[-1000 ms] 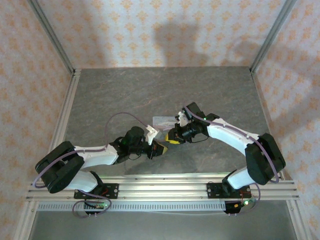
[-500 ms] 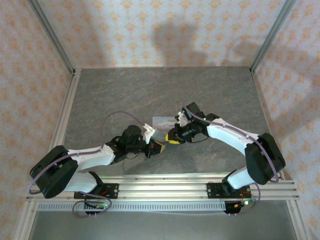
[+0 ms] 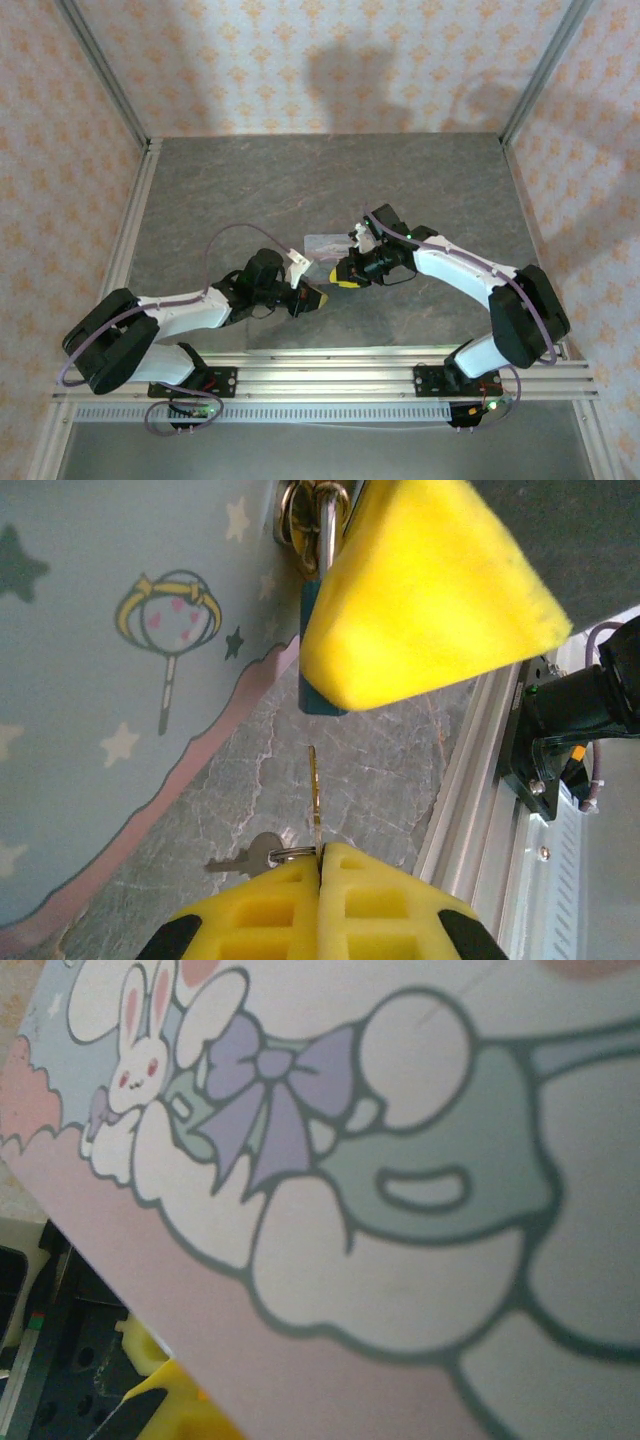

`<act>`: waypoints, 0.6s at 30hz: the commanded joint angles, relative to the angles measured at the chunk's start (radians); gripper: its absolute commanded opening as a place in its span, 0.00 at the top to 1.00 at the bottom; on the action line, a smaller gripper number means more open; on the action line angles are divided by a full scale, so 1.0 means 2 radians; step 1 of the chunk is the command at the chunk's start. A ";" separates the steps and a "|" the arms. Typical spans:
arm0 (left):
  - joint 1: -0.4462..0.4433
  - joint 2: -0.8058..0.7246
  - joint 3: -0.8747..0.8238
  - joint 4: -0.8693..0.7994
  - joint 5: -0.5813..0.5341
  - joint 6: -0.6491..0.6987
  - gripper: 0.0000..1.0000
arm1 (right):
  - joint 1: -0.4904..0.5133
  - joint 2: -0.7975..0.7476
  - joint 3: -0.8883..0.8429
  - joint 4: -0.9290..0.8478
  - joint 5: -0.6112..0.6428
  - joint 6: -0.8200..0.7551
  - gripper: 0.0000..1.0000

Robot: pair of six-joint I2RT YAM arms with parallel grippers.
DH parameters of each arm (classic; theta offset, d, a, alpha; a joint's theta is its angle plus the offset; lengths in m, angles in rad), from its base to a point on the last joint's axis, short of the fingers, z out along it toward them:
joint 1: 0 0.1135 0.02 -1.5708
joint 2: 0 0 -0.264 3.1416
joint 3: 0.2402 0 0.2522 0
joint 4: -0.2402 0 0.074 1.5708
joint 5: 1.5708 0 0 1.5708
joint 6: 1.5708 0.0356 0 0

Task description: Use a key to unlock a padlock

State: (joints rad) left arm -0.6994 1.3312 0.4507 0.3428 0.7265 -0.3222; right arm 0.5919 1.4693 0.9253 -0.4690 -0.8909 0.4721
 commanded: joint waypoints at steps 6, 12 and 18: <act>0.004 0.012 0.032 -0.010 0.027 0.005 1.00 | -0.002 0.005 0.013 -0.008 -0.023 -0.016 1.00; 0.005 0.012 0.035 -0.011 0.026 0.001 1.00 | -0.002 0.004 0.010 -0.011 -0.027 -0.021 1.00; 0.009 0.017 0.036 -0.011 0.027 -0.004 1.00 | -0.002 0.003 0.010 -0.018 -0.030 -0.031 1.00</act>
State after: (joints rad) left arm -0.6971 1.3525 0.4904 0.3241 0.7601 -0.3233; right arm 0.5880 1.4693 0.9260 -0.4828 -0.8997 0.4397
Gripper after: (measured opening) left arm 0.046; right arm 0.164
